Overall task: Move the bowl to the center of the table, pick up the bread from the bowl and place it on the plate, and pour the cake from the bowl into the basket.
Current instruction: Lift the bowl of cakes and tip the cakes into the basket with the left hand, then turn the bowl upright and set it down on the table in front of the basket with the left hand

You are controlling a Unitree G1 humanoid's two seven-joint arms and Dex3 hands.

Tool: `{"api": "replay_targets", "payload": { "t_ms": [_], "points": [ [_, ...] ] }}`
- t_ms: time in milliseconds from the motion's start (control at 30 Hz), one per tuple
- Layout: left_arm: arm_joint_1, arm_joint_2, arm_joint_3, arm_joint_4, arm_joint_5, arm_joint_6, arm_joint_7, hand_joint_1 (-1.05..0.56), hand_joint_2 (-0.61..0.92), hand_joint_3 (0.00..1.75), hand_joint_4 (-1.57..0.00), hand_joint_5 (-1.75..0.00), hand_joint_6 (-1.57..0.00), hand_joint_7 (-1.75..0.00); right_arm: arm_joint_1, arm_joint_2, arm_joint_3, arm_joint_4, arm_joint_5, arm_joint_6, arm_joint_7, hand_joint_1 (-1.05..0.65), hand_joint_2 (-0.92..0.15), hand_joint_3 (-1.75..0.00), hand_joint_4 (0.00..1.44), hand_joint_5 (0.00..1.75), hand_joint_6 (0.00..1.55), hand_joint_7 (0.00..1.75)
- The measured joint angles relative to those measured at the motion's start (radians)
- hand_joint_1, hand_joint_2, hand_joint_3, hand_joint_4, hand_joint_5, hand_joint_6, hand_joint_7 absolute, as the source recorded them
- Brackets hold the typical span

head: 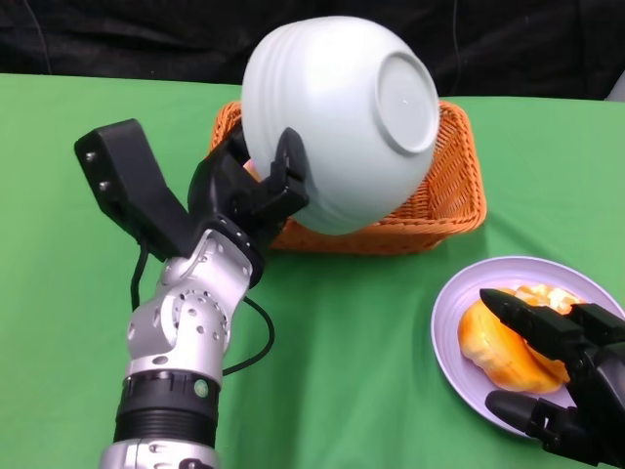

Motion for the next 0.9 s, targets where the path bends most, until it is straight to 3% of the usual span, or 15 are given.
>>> {"api": "replay_targets", "payload": {
  "t_ms": [600, 900],
  "points": [
    [-0.018, 0.001, 0.07, 0.043, -0.145, 0.063, 0.077, -0.24, 0.35, 1.63, -1.05, -1.75, -0.8, -1.75, 0.01, 0.001, 0.011, -0.028, 0.002, 0.026, 0.023, -0.54, -0.92, -0.29, 0.43, 0.76, 0.45, 0.11],
    [-0.006, 0.002, -0.022, -0.018, -0.076, -0.009, -0.075, -0.21, 0.34, 1.71, -1.08, -1.75, -0.91, -1.75, 0.01, 0.001, 0.011, -0.028, 0.004, 0.028, 0.023, -0.55, -0.92, -0.29, 0.44, 0.75, 0.45, 0.1]
  ]
}}
